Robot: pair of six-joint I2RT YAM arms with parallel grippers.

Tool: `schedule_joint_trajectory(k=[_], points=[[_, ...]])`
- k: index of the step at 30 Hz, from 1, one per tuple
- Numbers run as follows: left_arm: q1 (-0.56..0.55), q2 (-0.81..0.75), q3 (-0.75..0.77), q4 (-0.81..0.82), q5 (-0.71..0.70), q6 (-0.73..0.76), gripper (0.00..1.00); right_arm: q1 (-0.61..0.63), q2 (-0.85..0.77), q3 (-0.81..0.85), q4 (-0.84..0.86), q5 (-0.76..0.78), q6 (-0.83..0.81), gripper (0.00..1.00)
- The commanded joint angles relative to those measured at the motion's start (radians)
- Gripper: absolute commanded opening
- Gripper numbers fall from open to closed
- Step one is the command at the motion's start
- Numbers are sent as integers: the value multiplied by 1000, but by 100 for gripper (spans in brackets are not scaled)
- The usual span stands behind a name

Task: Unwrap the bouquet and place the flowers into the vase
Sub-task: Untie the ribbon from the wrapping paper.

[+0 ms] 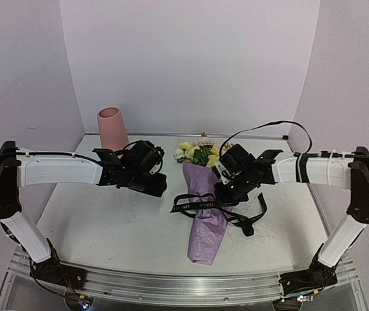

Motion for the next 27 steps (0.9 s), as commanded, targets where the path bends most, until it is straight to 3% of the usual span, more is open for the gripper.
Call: schedule_joint_trajectory(k=[1, 12, 27], points=[[3, -31, -7, 3, 12, -67, 49, 6, -99, -43, -77, 53, -9, 9], [-41, 15, 13, 13, 24, -123, 49, 6, -227, -108, -103, 105, 4, 8], [-89, 134, 121, 24, 66, -113, 50, 1, -323, -65, -339, 742, 92, 0]])
